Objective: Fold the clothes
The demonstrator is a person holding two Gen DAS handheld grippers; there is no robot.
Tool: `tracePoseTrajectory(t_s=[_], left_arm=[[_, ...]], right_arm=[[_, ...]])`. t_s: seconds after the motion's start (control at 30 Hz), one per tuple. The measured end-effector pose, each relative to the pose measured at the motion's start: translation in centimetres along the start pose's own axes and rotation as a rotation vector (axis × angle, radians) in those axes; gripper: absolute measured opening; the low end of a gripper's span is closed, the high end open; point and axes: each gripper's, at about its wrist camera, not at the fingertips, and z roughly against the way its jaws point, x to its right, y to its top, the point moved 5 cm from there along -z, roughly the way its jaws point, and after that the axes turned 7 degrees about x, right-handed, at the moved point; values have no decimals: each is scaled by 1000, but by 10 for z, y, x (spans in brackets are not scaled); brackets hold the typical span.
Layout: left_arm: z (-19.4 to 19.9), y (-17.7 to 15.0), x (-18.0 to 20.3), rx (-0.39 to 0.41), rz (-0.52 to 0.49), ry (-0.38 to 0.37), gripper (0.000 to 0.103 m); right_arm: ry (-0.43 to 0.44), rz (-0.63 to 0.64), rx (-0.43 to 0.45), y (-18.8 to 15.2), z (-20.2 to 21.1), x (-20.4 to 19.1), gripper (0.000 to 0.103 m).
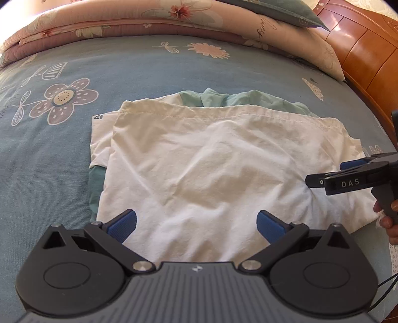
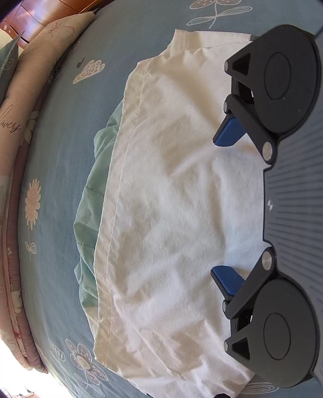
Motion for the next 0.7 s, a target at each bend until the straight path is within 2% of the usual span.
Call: tracePoseTrajectory(t_s=[0.07,0.17,0.27,0.33,0.43,0.6,0.7], left_arm=[[9,1,-15,-3,-10,21,102],[17,6,-43,4,32,33,102],[10,11,-80,-17,167,-16,102],[-3,13,-102,-46,286,-79,102],[-23,17,-122,-75,376,-152,101],[-56,22,-131,-128,390,-253,101],[-70,23,-128,-153,368,-307,96]], right_arm=[[27,82,29,4,12,-22,103],[68,230,83,6,29,-61,103],[120,350,112,5,37,-98,103],[154,399,118,5,41,-117,103],[165,425,107,6,42,-136,103],[175,370,85,10,39,-147,103],[164,349,79,10,34,-151,103]])
